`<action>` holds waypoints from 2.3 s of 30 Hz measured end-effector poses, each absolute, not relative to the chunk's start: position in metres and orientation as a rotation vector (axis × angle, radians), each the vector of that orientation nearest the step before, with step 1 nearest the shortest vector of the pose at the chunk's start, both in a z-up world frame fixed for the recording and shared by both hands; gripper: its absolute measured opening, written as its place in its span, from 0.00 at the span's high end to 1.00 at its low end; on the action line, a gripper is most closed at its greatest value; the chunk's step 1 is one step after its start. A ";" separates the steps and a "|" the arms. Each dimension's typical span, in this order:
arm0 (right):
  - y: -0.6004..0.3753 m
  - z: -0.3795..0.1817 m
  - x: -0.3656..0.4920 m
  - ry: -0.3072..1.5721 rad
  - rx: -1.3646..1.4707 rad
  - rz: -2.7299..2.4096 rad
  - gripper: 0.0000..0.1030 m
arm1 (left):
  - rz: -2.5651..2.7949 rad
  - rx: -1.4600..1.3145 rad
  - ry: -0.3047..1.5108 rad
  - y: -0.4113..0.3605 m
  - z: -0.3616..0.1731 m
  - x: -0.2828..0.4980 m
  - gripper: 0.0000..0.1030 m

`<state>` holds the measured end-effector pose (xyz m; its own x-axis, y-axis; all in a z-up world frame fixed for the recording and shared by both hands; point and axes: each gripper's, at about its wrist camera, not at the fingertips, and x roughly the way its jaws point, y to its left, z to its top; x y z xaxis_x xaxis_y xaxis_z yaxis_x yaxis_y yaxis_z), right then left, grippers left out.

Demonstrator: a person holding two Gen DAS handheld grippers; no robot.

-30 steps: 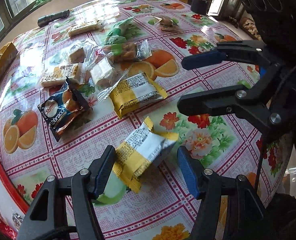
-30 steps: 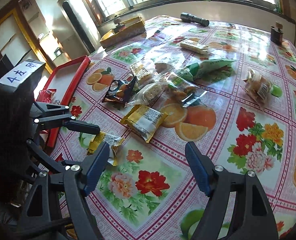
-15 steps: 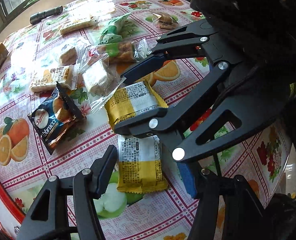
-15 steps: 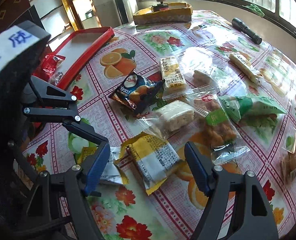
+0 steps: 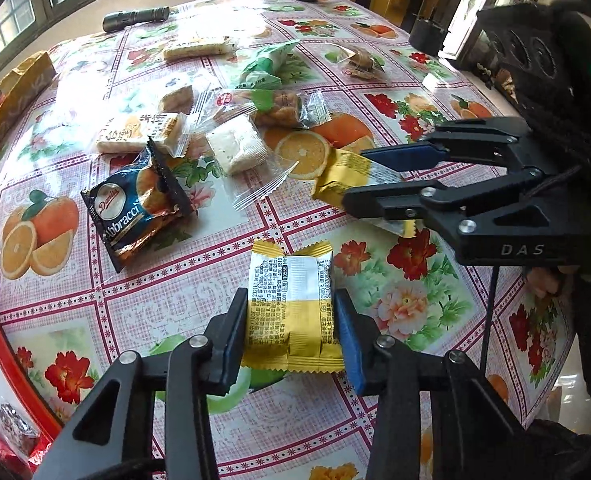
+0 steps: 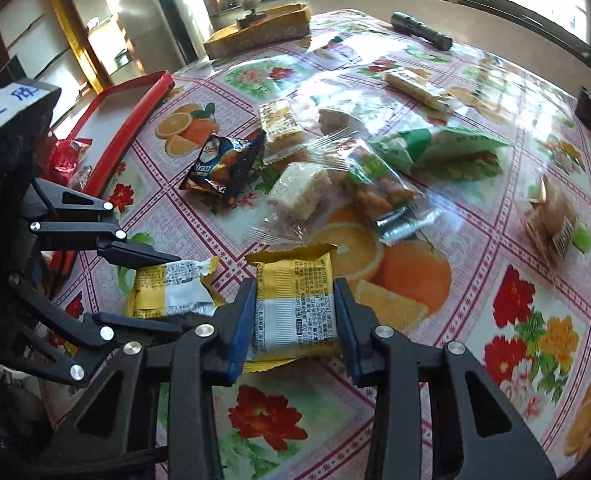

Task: Organize snacks
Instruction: 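Grasp a yellow-and-white cake pack with the left tool while the right tool grasps another, then carry both cake packs over the red tray and open both tools to drop them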

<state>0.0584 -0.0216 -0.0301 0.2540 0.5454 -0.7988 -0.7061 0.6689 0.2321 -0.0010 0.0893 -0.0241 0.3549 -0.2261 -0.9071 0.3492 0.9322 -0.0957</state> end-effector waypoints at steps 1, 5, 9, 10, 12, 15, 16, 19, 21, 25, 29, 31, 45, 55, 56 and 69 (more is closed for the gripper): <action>-0.028 -0.029 0.056 0.997 -0.157 0.844 0.61 | -0.360 0.112 1.142 0.091 -0.021 -0.003 0.60; -0.052 -0.019 0.041 0.984 -0.032 0.811 0.61 | -0.305 0.050 1.106 0.104 -0.008 -0.013 0.60; -0.068 -0.007 0.024 0.949 0.088 0.803 0.61 | -0.229 0.005 1.081 0.113 0.002 -0.021 0.60; -0.069 -0.006 0.021 0.945 0.108 0.804 0.61 | -0.200 0.004 1.072 0.115 0.005 -0.024 0.60; -0.068 -0.004 0.015 0.942 0.134 0.805 0.61 | -0.123 0.012 1.051 0.118 0.010 -0.026 0.60; -0.064 -0.006 0.010 0.950 0.173 0.805 0.61 | 0.029 0.038 1.008 0.128 0.022 -0.035 0.60; -0.062 -0.006 0.009 0.953 0.191 0.805 0.61 | 0.073 0.039 1.001 0.135 0.026 -0.038 0.60; -0.059 -0.007 0.006 0.955 0.262 0.816 0.61 | 0.196 0.040 0.959 0.148 0.037 -0.046 0.60; -0.053 -0.007 0.004 0.957 0.293 0.831 0.61 | 0.262 0.034 0.941 0.161 0.042 -0.053 0.60; -0.034 -0.001 -0.003 0.951 0.286 0.860 0.61 | 0.343 0.030 0.921 0.173 0.045 -0.059 0.60; -0.018 0.008 -0.008 0.932 0.272 0.876 0.61 | 0.374 0.002 0.917 0.181 0.047 -0.061 0.60; -0.012 0.012 -0.011 0.924 0.266 0.888 0.61 | 0.384 -0.017 0.910 0.185 0.049 -0.064 0.60; 0.017 0.029 -0.019 0.887 0.184 0.868 0.61 | 0.420 -0.087 0.882 0.214 0.052 -0.073 0.60; 0.036 0.028 -0.019 0.898 0.157 0.875 0.61 | 0.410 -0.124 0.885 0.227 0.048 -0.071 0.60; 0.037 0.028 -0.019 0.898 0.156 0.875 0.61 | 0.411 -0.127 0.884 0.229 0.048 -0.071 0.60; 0.048 0.031 -0.023 0.894 0.115 0.865 0.61 | 0.449 -0.127 0.863 0.241 0.056 -0.074 0.60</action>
<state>-0.0229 0.0476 0.0313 0.3220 0.7017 -0.6356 -0.6116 0.6666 0.4261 -0.0742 0.2410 0.0561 0.5634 0.3295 -0.7576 -0.4307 0.8997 0.0710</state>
